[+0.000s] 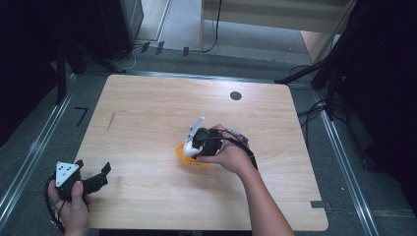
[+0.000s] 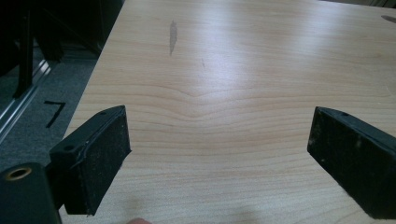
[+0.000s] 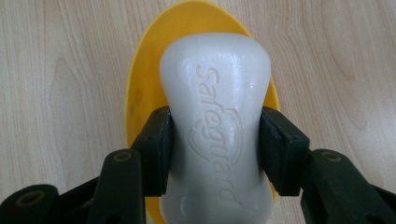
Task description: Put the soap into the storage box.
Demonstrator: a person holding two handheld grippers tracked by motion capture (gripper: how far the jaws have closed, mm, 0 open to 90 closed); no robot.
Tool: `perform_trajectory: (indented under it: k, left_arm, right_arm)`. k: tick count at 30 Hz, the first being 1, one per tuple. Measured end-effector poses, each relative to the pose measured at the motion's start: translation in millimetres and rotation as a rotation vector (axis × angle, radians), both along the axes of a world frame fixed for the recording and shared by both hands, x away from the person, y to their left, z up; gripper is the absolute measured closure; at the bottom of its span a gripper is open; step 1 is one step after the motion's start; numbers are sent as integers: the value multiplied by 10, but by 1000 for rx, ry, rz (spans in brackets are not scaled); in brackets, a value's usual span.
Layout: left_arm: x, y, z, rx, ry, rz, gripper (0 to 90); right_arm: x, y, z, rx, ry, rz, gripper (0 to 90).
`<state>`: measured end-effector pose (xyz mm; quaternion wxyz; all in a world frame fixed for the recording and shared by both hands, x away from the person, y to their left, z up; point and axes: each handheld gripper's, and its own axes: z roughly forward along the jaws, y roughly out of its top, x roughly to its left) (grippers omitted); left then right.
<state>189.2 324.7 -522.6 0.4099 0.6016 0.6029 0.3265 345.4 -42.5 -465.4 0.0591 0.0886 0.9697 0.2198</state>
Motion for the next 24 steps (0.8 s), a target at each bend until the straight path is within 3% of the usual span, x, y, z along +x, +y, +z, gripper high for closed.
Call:
perform_trajectory:
  k: [24]
  left_arm:
    - [3,-1,0,3,3,0,65]
  right_arm:
    - [25,16,-89,-29,11,11,507]
